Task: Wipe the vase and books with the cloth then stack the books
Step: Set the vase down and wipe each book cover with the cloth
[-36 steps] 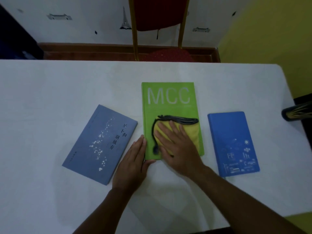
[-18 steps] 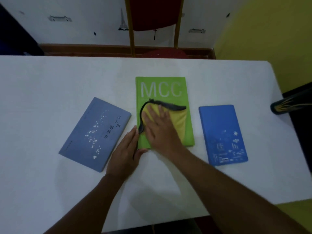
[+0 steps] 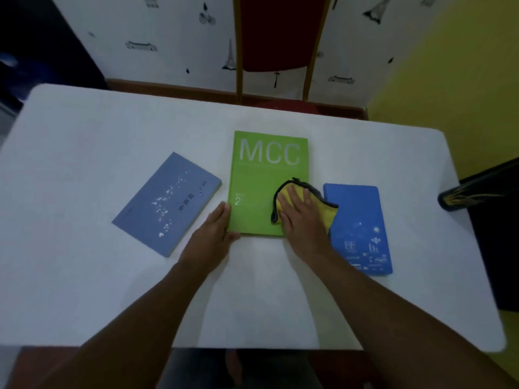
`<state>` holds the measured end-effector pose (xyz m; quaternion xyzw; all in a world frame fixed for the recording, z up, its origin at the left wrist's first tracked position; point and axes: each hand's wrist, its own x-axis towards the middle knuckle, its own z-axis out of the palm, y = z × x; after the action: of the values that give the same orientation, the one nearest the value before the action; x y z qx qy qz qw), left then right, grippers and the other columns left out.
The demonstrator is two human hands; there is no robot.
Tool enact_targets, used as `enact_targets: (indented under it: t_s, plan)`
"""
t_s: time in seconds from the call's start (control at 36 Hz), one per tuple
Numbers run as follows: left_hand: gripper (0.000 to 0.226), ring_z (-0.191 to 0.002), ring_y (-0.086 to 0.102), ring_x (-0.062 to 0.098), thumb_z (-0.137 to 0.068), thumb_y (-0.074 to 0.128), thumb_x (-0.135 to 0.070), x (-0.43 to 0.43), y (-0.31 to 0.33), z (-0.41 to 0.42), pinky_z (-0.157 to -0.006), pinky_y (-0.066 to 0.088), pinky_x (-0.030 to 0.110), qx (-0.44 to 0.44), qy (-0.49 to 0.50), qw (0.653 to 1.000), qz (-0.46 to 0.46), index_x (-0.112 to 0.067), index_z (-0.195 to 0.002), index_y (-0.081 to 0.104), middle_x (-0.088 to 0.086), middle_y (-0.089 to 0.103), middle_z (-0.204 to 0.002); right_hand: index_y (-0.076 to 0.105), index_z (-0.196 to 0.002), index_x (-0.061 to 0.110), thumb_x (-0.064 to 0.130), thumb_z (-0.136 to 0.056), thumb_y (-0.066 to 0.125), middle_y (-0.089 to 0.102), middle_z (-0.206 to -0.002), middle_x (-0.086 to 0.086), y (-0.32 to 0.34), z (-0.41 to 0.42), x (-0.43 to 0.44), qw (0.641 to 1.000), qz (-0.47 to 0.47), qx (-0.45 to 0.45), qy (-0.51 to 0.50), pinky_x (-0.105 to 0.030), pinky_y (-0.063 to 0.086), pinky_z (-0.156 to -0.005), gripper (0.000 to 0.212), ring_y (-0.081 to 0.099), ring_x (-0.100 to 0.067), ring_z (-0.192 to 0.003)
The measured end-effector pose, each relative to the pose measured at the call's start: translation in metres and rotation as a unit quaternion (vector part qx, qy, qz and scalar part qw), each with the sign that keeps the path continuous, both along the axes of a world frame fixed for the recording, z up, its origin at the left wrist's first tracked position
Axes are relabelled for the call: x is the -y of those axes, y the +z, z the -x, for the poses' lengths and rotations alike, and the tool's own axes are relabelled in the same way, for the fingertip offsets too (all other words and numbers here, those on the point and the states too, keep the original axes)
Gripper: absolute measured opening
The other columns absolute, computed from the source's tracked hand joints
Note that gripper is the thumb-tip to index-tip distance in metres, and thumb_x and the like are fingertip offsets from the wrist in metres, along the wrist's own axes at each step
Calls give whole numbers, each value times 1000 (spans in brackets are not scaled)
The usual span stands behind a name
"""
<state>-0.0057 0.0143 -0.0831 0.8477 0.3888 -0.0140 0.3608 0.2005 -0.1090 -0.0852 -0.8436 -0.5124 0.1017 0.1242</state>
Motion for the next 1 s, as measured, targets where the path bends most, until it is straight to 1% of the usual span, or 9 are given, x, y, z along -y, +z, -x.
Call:
enact_targets:
  t_s: [0.14,0.22,0.31,0.39,0.47,0.58,0.72,0.86,1.0]
  plan:
    - [73,-148,34,28,-104,54,-30,1,24,-8,-112,42,45,-53,-34,998,-7,-9,-162,15,6,19,-168,47,-152,15,37,-104,44,34,-164,-15,-1,46,11,995,-6,31,92,-58,24,-122,53,22,-46,-153]
    - [68,-153,26,27,-106,48,-29,-2,31,6,-115,40,46,-43,-66,996,-45,-10,-162,14,6,14,-170,47,-152,17,38,-96,60,37,-163,-13,-5,47,17,989,-20,40,138,-57,34,-117,61,31,-46,-149]
    - [57,-151,31,27,-107,44,-24,-13,27,35,-117,39,46,7,-71,994,-83,-10,-160,28,10,27,-166,65,-133,19,23,-92,58,57,-148,-9,-5,42,18,989,-77,40,118,-53,50,-90,42,56,-43,-123]
    - [46,-138,49,34,-104,52,-14,-32,21,70,-114,43,48,66,-41,987,-142,-4,-148,48,18,48,-152,72,-120,13,1,-92,56,67,-129,-9,2,43,13,985,-133,-2,111,-51,49,-89,34,56,-36,-105]
    - [40,-134,51,37,-100,55,-5,-56,11,104,-121,31,47,78,-24,979,-186,1,-141,54,21,54,-144,68,-125,9,-16,-88,55,68,-121,-11,16,54,-7,984,-161,-63,47,-33,43,-103,47,60,-37,-108]
    - [46,-146,40,35,-104,46,-14,-84,-7,146,-124,26,54,39,12,979,-201,-1,-148,45,20,45,-155,66,-129,6,-7,-95,59,68,-119,-4,40,86,-61,960,-239,-127,-70,-19,44,-98,37,61,-20,-110]
    - [53,-156,22,25,-109,33,-24,-102,-26,183,-128,14,45,22,23,983,-180,-9,-160,27,9,26,-166,61,-131,5,6,-102,57,66,-115,3,58,126,-140,917,-301,-212,-151,-3,40,-86,30,58,-2,-104]
    - [57,-157,17,18,-110,34,-31,-107,-41,196,-129,13,40,30,16,985,-169,-12,-162,20,5,19,-169,52,-141,9,27,-105,45,64,-131,-14,32,160,-194,923,-193,-288,-164,-27,43,-88,41,59,-30,-121]
    - [58,-156,20,18,-109,37,-30,-107,-45,197,-128,16,40,43,17,982,-182,-8,-160,23,7,22,-168,30,-159,13,26,-110,41,24,-168,-11,17,206,-195,934,-112,-324,-97,-50,32,-119,52,20,-34,-155]
